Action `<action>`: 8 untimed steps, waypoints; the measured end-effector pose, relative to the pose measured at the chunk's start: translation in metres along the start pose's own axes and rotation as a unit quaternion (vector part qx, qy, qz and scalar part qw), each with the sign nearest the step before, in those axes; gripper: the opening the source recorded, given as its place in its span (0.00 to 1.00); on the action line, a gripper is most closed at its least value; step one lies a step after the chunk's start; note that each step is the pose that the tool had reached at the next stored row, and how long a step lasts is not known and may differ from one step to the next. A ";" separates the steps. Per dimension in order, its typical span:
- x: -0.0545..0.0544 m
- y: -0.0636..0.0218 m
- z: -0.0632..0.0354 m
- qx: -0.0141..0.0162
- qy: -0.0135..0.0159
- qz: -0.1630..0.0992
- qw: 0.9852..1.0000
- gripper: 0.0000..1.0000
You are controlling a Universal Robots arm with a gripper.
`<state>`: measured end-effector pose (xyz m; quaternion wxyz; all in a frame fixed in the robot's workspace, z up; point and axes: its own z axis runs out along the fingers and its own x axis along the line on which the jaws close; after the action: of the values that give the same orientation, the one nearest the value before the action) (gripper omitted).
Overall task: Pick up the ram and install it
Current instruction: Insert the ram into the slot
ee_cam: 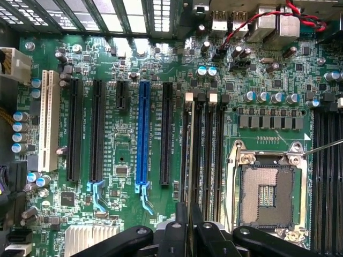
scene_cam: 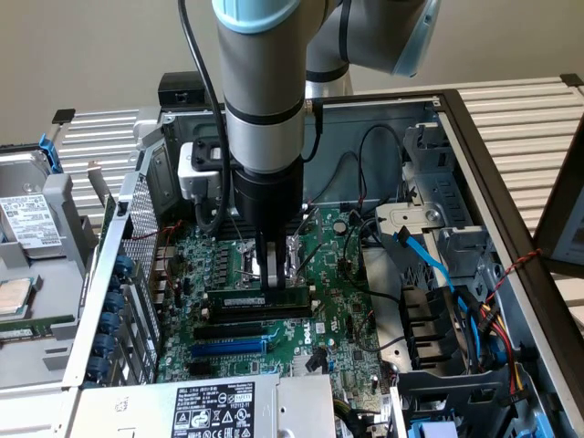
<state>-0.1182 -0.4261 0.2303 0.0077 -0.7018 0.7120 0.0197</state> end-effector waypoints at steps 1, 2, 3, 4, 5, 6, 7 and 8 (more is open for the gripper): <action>0.000 0.0000 0.0001 0.000 0.000 0.000 1.000 0.14; 0.000 0.0000 0.0001 0.000 0.000 0.000 1.000 0.14; 0.000 -0.0001 0.0002 0.000 0.000 0.000 1.000 0.14; 0.000 0.0000 0.0003 0.000 0.000 0.000 1.000 0.14; 0.000 0.0000 0.0008 0.000 0.000 0.000 1.000 0.14; 0.000 0.0000 0.0013 0.001 0.000 0.000 1.000 0.14; 0.000 0.0000 0.0015 0.001 0.000 0.000 1.000 0.14; 0.000 0.0000 0.0015 0.001 0.000 0.000 1.000 0.14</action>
<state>-0.1183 -0.4257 0.2288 0.0084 -0.7019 0.7120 0.0191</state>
